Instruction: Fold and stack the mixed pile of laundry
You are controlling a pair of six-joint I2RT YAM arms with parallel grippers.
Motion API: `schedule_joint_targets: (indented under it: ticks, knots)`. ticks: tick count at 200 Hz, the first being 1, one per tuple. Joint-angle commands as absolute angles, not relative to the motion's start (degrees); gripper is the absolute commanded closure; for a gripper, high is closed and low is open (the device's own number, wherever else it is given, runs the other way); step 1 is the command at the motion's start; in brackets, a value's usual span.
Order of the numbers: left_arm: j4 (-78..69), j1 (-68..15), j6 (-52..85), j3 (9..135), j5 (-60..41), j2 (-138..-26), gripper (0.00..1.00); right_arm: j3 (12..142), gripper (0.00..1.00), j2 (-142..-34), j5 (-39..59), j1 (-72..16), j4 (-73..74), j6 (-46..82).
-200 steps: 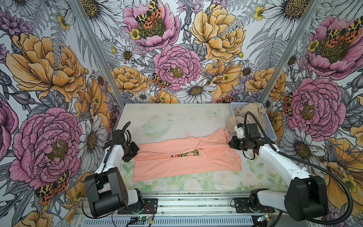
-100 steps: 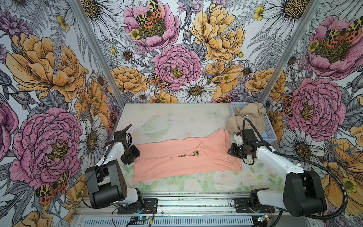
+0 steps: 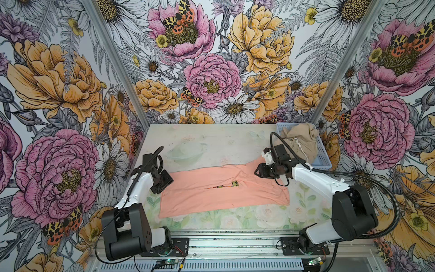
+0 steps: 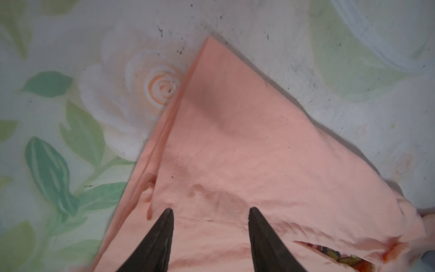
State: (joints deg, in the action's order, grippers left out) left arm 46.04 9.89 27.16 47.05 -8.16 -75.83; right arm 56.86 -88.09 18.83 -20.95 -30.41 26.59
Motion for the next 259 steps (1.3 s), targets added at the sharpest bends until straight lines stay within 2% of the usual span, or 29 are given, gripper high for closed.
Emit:
schedule_joint_targets:
  ticks: [1, 46, 111, 144, 193, 229, 259]
  knots:
    - [42.03, 7.04, 29.73, 47.4, -8.35, -77.24, 0.46, 61.87, 0.5, -95.23, 23.23, -22.69, -24.12, 27.07]
    - [40.66, 4.84, 30.58, 46.7, -8.37, -77.77, 0.46, 68.31, 0.46, -105.67, 27.39, -24.19, -22.36, 26.0]
    - [40.41, 4.98, 30.15, 46.2, -8.59, -77.95, 0.45, 69.48, 0.43, -110.17, 29.48, -24.76, -22.86, 24.2]
    - [40.47, 5.03, 30.06, 46.69, -8.62, -77.96, 0.45, 68.2, 0.43, -107.74, 32.3, -25.5, -25.11, 22.65]
    - [40.47, 5.19, 29.9, 46.53, -8.63, -77.71, 0.45, 62.99, 0.43, -97.8, 34.38, -28.69, -32.71, 20.0]
    - [40.43, 5.19, 29.83, 46.43, -8.62, -77.77, 0.45, 59.69, 0.43, -92.21, 31.79, -30.05, -37.21, 19.27]
    - [40.25, 4.95, 29.79, 46.82, -8.7, -78.18, 0.46, 62.76, 0.43, -93.13, 26.03, -29.72, -36.71, 19.31]
